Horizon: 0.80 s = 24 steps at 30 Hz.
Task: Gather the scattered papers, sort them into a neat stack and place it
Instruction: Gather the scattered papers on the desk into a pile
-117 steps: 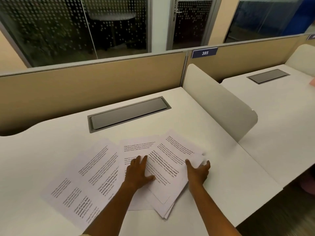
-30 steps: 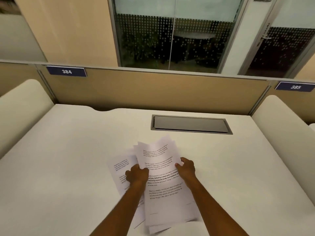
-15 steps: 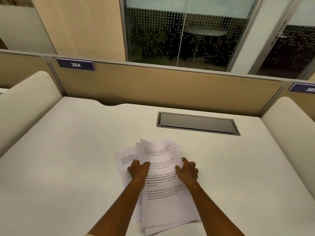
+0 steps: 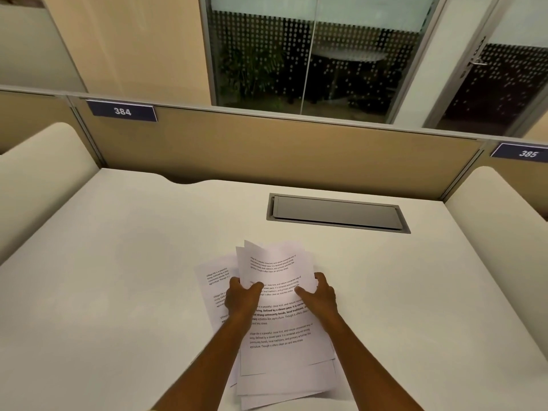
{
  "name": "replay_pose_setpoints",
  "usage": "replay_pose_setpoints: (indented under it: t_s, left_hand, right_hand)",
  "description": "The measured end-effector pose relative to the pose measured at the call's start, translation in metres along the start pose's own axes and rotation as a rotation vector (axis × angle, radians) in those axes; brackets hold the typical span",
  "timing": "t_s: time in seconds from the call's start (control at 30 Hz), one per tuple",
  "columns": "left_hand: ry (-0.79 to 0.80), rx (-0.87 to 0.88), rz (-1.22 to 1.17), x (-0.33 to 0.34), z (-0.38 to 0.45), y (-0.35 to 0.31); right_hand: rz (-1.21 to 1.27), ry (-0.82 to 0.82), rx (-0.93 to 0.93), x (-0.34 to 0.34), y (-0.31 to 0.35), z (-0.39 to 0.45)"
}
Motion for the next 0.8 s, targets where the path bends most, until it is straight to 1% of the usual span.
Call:
replay_pose_setpoints:
  t_s: [0.1,0.17,0.3,0.4,0.5,0.63,0.7,0.8]
  left_hand:
    - [-0.009,0.004,0.011,0.002,-0.001,0.003]
    - [-0.037,0.008,0.062,0.004,-0.004,0.004]
    - [-0.097,0.035,0.167,0.008,-0.009,0.004]
    - [-0.092,0.063,0.196,0.005,-0.007,0.007]
    - [-0.073,0.090,0.175,0.000,-0.004,0.011]
    - [-0.053,0.104,0.199,-0.005,-0.003,0.014]
    - [-0.057,0.127,0.304,-0.005,-0.002,0.017]
    - [-0.095,0.108,0.632,-0.007,-0.004,0.021]
  right_hand:
    - [0.123,0.007,-0.007,-0.003,0.000,-0.002]
    - [0.164,0.024,0.019,-0.003,0.000,-0.002]
    - [0.185,0.080,0.066,-0.003,-0.002,-0.001]
    - [0.166,0.100,0.058,-0.003,-0.001,-0.002]
    - [0.145,0.112,0.016,-0.003,0.001,-0.003]
    - [0.028,0.128,-0.114,-0.001,0.011,-0.007]
    - [-0.056,0.118,-0.157,0.000,0.016,-0.009]
    - [-0.125,0.048,-0.122,-0.001,0.014,-0.006]
Point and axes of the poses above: each hand's wrist, its own z-axis towards the middle knuckle, its own x-axis out of the palm, y = z × x, the point moved 1 cm from there along z, towards the middle knuckle, and after that the axes turned 1 degree about x, right-handed, at the moved point
